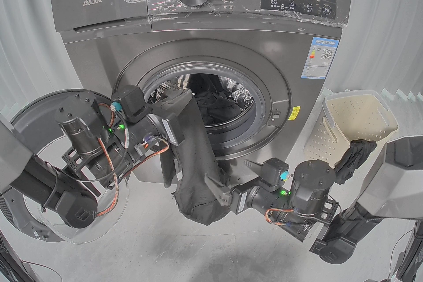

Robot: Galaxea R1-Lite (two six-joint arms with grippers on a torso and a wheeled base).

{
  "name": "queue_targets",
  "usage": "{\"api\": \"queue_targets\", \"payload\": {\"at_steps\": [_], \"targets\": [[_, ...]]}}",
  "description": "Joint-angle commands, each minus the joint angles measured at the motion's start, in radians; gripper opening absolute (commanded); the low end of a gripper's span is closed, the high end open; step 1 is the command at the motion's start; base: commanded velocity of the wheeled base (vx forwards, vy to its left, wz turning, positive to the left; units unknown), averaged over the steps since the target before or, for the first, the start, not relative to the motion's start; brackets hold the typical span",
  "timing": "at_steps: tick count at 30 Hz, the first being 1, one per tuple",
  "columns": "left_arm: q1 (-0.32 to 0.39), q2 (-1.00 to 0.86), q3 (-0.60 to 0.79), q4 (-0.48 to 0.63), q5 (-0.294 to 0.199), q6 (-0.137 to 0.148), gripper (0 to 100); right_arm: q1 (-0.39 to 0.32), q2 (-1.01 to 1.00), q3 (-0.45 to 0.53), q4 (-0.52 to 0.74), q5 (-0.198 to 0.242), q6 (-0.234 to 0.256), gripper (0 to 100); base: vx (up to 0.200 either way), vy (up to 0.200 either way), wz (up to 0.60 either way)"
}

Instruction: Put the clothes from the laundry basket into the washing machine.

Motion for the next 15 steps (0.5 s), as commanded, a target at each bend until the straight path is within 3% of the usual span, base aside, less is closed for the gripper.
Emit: {"api": "queue_targets", "payload": {"at_steps": [1, 10, 15], "targets": [[-0.002, -0.003, -0.047, 0.017, 0.009, 0.0, 0, 0.044, 0.066, -0.006, -0.033, 0.017, -0.003, 100, 0.0, 0.0, 0.0], [-0.008, -0.002, -0.106, 0.046, 0.026, 0.0, 0, 0.072, 0.17, -0.028, -0.047, 0.03, -0.023, 100, 0.0, 0.0, 0.0], [-0.009, -0.003, -0.109, 0.049, 0.026, 0.0, 0, 0.059, 0.236, -0.11, -0.027, 0.053, -0.031, 100, 0.0, 0.0, 0.0]]}}
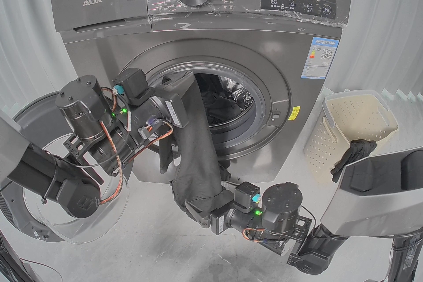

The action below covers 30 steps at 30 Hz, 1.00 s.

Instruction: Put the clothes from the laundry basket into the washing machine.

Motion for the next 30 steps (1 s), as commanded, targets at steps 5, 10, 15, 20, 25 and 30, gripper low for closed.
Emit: {"api": "queue_targets", "payload": {"at_steps": [5, 10, 15, 20, 25, 30], "targets": [[-0.003, -0.003, -0.006, 0.001, 0.0, 0.0, 0, -0.007, 0.107, -0.137, 0.087, 0.023, -0.002, 100, 0.0, 0.0, 0.0], [-0.003, -0.005, -0.003, 0.001, 0.0, 0.0, 0, -0.008, 0.182, -0.203, 0.1, 0.031, -0.004, 100, 0.0, 0.0, 0.0], [-0.005, -0.005, 0.002, -0.002, 0.002, 0.0, 0, -0.022, 0.232, -0.299, 0.179, 0.049, -0.002, 100, 0.0, 0.0, 0.0], [-0.003, -0.005, 0.005, -0.003, 0.0, 0.0, 0, -0.028, 0.257, -0.388, 0.266, 0.066, -0.002, 100, 0.0, 0.0, 0.0], [-0.003, -0.005, 0.007, -0.008, 0.0, -0.002, 0, -0.034, 0.298, -0.474, 0.32, 0.062, -0.001, 100, 0.0, 0.0, 0.0], [-0.005, -0.005, 0.008, -0.008, 0.0, -0.002, 0, -0.046, 0.346, -0.56, 0.344, 0.048, -0.001, 100, 0.0, 0.0, 0.0]]}}
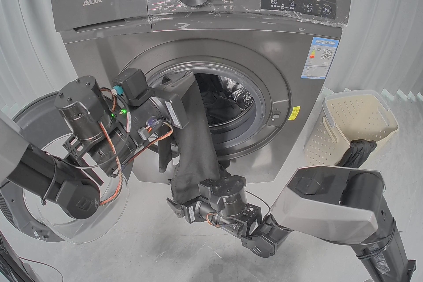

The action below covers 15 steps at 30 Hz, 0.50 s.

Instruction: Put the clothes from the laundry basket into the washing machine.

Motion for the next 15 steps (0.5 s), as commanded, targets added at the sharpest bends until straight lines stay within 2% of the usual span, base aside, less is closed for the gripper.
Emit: {"api": "queue_targets", "payload": {"at_steps": [1, 10, 15], "targets": [[-0.001, -0.003, 0.001, -0.001, 0.0, -0.001, 0, -0.015, 0.068, -0.084, 0.015, -0.013, -0.001, 100, 0.0, 0.0, 0.0], [-0.009, -0.013, 0.004, 0.0, 0.014, -0.001, 0, -0.061, 0.092, -0.136, 0.037, -0.03, -0.009, 100, 0.0, 0.0, 0.0], [-0.009, -0.015, 0.012, -0.001, 0.015, -0.001, 0, -0.092, 0.112, -0.159, 0.035, -0.041, -0.029, 100, 0.0, 0.0, 0.0]]}}
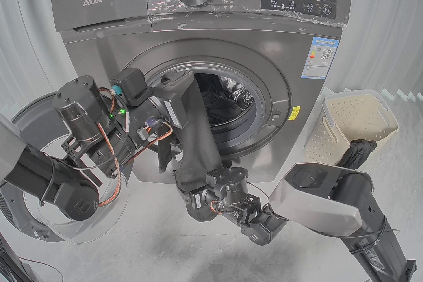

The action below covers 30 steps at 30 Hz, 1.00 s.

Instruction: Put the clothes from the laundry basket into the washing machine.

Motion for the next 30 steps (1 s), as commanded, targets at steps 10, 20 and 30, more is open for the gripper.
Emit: {"api": "queue_targets", "payload": {"at_steps": [10, 20, 30], "targets": [[-0.001, -0.004, 0.012, -0.002, 0.001, -0.001, 0, -0.004, 0.03, -0.036, -0.015, 0.006, -0.006, 100, 0.0, 0.0, 0.0], [-0.001, -0.004, 0.01, -0.004, 0.001, -0.001, 0, -0.018, 0.071, -0.114, 0.017, -0.004, -0.007, 100, 0.0, 0.0, 0.0], [-0.001, -0.004, 0.018, -0.005, -0.001, -0.001, 0, -0.041, 0.074, -0.123, 0.027, -0.033, -0.007, 100, 0.0, 0.0, 0.0]]}}
